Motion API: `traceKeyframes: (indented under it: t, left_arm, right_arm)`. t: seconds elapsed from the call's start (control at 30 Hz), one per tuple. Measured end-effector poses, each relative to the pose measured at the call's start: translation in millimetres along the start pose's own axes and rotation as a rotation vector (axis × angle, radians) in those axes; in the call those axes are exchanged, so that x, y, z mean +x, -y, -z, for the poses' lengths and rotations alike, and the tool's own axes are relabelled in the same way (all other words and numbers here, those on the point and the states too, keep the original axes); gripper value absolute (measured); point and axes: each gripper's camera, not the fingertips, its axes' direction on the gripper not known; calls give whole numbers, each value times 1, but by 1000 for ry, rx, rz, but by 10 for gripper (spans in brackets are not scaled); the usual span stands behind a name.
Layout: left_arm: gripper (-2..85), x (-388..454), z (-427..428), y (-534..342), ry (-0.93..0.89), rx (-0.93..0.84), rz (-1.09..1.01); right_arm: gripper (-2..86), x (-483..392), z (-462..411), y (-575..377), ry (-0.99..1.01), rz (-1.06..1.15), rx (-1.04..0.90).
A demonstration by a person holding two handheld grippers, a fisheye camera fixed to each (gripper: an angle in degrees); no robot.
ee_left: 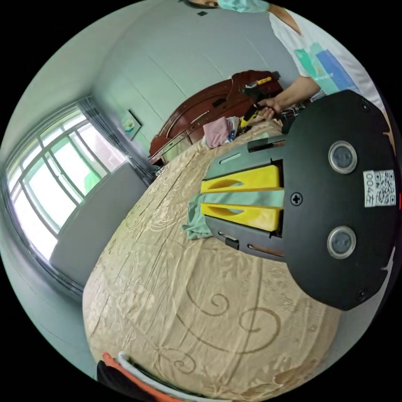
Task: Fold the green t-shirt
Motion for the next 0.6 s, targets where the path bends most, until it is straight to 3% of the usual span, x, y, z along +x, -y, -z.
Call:
traceKeyframes:
  t: [0.13, 0.37, 0.47, 0.6]
  left_arm:
    - [41, 5, 10, -63, 85, -143, -35]
    - [80, 45, -32, -116, 279, -395, -340]
    - [89, 57, -42, -117, 330, -404, -418]
    - [94, 63, -50, -111, 261, -404, -456]
  right_arm:
    - [18, -15, 35, -42, 110, -104, 82]
    - [-6, -49, 75, -32, 136, -124, 49]
    - [-7, -66, 86, -25, 127, -125, 52]
    - [-8, -80, 83, -19, 124, -140, -5]
